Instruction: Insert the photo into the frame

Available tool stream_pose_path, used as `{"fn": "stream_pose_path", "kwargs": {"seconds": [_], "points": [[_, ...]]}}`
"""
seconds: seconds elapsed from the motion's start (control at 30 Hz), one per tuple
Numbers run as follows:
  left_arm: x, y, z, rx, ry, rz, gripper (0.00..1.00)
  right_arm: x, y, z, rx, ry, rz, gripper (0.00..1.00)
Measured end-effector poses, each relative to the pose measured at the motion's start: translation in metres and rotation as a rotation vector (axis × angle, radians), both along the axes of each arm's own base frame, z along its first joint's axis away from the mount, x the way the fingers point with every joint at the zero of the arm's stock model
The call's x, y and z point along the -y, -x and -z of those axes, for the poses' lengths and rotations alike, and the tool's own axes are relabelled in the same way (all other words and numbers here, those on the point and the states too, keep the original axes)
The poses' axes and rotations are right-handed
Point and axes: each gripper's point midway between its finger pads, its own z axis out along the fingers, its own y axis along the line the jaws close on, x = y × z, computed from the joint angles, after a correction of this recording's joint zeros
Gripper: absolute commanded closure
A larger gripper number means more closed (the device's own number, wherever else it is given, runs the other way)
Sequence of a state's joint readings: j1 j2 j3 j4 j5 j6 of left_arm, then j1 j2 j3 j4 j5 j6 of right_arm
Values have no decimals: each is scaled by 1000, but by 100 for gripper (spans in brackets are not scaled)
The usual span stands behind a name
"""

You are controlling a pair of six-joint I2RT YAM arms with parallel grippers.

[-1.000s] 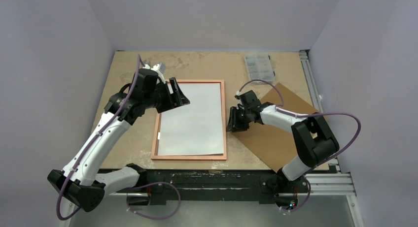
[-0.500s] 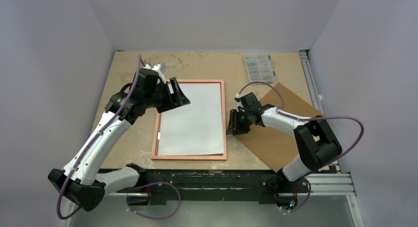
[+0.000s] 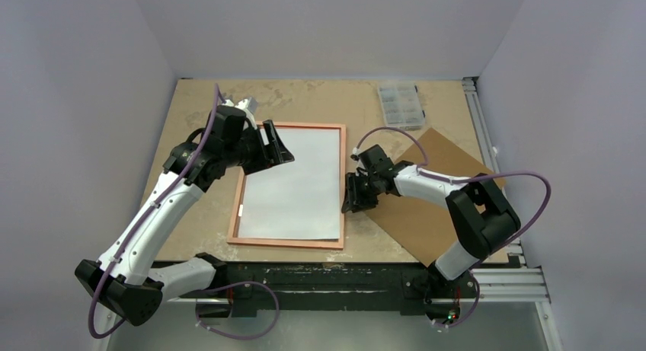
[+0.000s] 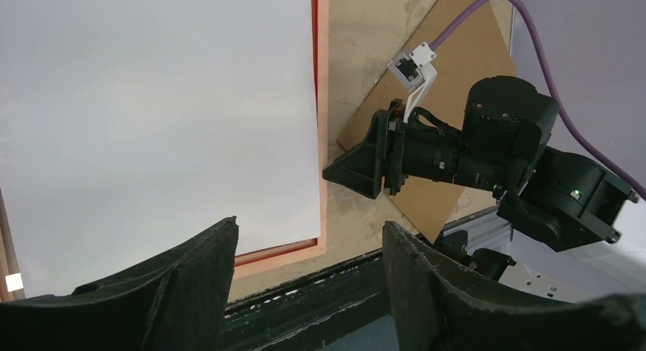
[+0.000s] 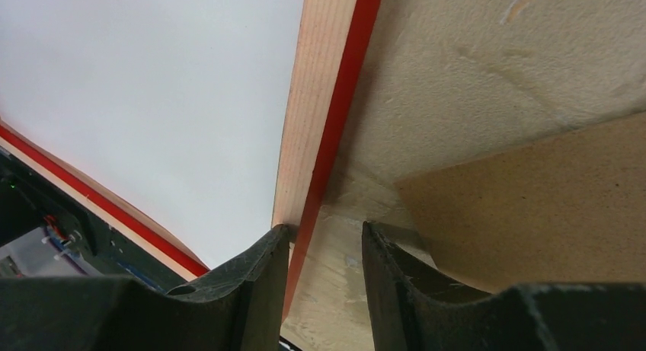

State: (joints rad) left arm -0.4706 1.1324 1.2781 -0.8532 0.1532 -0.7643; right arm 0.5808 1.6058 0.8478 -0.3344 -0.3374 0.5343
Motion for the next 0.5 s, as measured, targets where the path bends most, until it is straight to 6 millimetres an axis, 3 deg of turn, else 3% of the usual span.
{"fn": "stream_pose_path", "kwargs": {"seconds": [0.5], "points": [[0, 0, 1, -3, -1, 0, 32, -14, 0, -4, 56, 103, -38, 61]]}}
